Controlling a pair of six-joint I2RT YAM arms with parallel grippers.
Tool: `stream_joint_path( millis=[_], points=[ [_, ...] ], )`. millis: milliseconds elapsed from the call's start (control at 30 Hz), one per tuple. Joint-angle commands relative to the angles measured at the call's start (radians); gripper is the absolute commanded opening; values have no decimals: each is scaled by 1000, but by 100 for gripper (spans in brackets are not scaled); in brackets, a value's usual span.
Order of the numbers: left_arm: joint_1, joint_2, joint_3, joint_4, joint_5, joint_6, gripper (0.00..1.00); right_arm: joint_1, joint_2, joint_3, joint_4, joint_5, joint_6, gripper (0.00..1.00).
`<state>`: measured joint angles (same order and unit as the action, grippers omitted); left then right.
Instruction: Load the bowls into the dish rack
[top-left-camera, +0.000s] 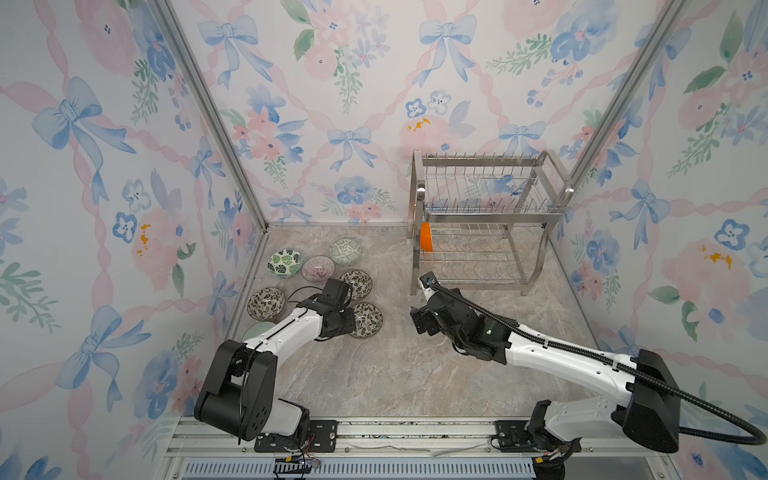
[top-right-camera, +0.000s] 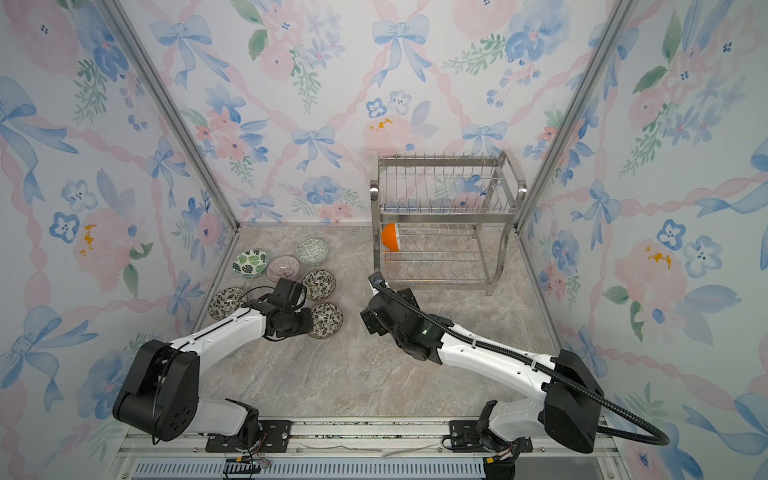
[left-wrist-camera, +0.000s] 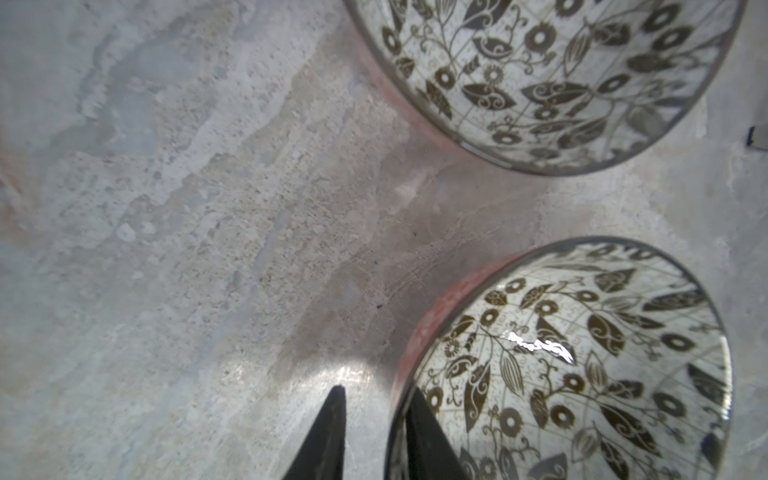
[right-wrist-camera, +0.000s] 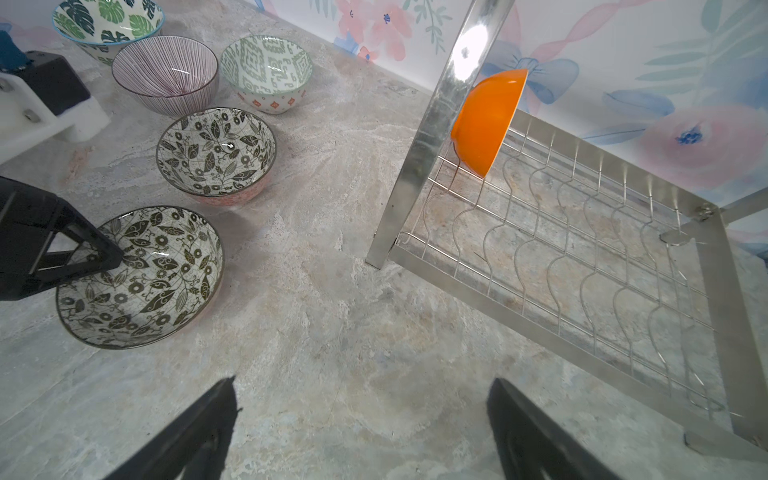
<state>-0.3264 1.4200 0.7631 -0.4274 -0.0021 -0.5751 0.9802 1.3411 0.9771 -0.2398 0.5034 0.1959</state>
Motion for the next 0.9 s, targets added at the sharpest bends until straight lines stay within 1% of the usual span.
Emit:
stream_joint_path(
  millis=[0, 67, 100, 133, 300, 467, 667, 767, 867],
  points=[
    [3, 5, 19, 0, 2, 20, 16, -23, -37, -20, -4, -20, 22, 96],
    [-1, 1, 16, 0, 2, 24, 7, -33, -48, -29, -4, -28, 31, 96],
    [-4, 0, 14, 0, 3, 24, 1, -39, -55, -33, -3, -33, 38, 97],
    [-4, -3, 13, -2, 5, 28, 0, -46, -60, -38, -2, -41, 42, 96],
    [-14, -27, 11, -4, 13, 41, 0, -78, -77, -49, -15, -67, 64, 97],
    [-66, -54, 46, -34, 15, 50, 0, -116, -97, -51, -44, -77, 86, 96],
    [-205, -34, 152, -60, 27, 38, 0, -179, -140, -46, -106, -91, 114, 96],
    [-270, 15, 220, -59, 46, 8, 0, -220, -169, -44, -153, -97, 133, 97],
    [-345, 94, 311, -57, 41, -9, 0, -260, -220, -62, -172, -117, 143, 96]
  ],
)
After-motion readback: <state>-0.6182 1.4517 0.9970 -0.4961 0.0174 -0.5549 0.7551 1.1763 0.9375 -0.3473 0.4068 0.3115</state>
